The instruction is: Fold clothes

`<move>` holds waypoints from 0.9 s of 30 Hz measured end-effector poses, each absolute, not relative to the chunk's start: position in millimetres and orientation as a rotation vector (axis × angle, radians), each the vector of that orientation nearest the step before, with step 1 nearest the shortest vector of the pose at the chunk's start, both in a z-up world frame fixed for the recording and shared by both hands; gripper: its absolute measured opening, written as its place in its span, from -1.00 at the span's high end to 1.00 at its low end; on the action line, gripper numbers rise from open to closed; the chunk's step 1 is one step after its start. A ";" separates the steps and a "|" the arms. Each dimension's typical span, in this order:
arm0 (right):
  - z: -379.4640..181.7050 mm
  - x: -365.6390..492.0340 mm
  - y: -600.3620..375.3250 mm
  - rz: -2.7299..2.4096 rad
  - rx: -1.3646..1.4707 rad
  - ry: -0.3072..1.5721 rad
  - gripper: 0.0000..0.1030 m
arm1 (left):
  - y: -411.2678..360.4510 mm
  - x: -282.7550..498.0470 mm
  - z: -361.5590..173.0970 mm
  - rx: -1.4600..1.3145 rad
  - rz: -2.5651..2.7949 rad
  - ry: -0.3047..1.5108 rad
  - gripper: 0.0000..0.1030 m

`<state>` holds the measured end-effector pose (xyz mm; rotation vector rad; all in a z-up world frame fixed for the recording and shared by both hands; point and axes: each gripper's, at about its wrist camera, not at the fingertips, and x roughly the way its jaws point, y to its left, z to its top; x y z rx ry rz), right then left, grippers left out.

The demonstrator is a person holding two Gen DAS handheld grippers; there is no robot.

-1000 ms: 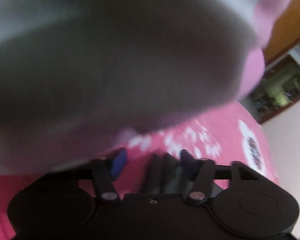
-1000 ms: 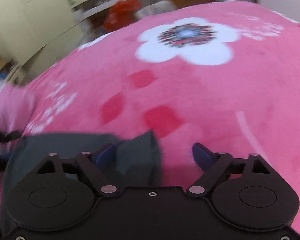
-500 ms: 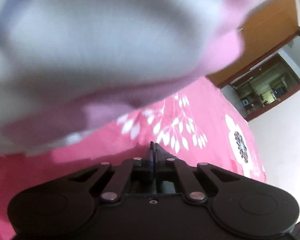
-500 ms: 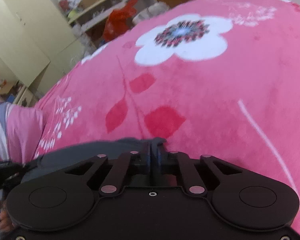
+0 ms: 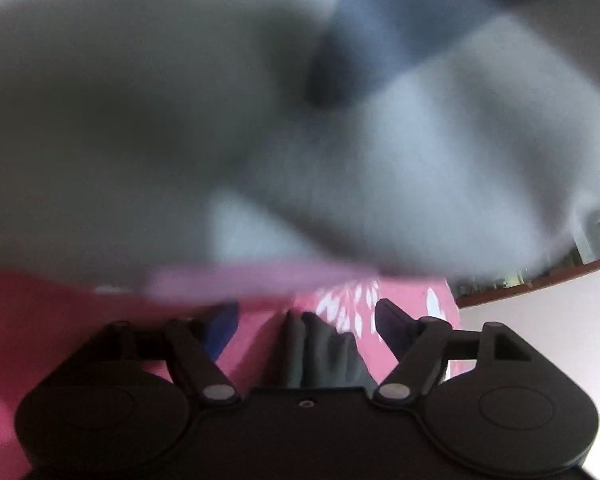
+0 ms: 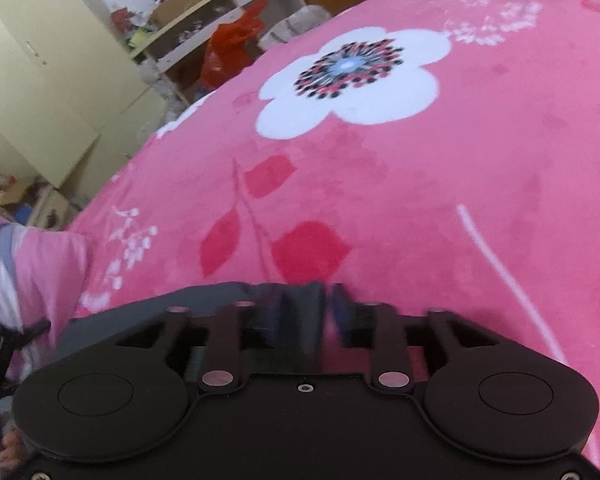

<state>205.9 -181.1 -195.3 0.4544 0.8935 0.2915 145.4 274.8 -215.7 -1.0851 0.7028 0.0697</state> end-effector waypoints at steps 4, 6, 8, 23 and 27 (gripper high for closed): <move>-197.1 212.3 -178.7 0.306 0.476 0.896 -0.06 | 247.3 170.6 -217.4 -1.033 -0.050 0.753 0.36; -196.0 211.6 -172.5 0.290 0.434 0.888 0.30 | 241.5 174.5 -226.4 -1.050 -0.027 0.782 0.68; -198.0 210.3 -172.8 0.273 0.428 0.881 0.73 | 248.6 169.7 -238.7 -1.161 -0.019 0.763 0.71; -201.7 204.6 -185.4 0.286 0.484 0.881 0.95 | 272.6 157.9 -267.1 -1.413 0.038 0.686 0.67; -204.2 208.0 -185.8 0.282 0.506 0.887 0.93 | 265.4 166.1 -271.3 -1.424 0.017 0.697 0.64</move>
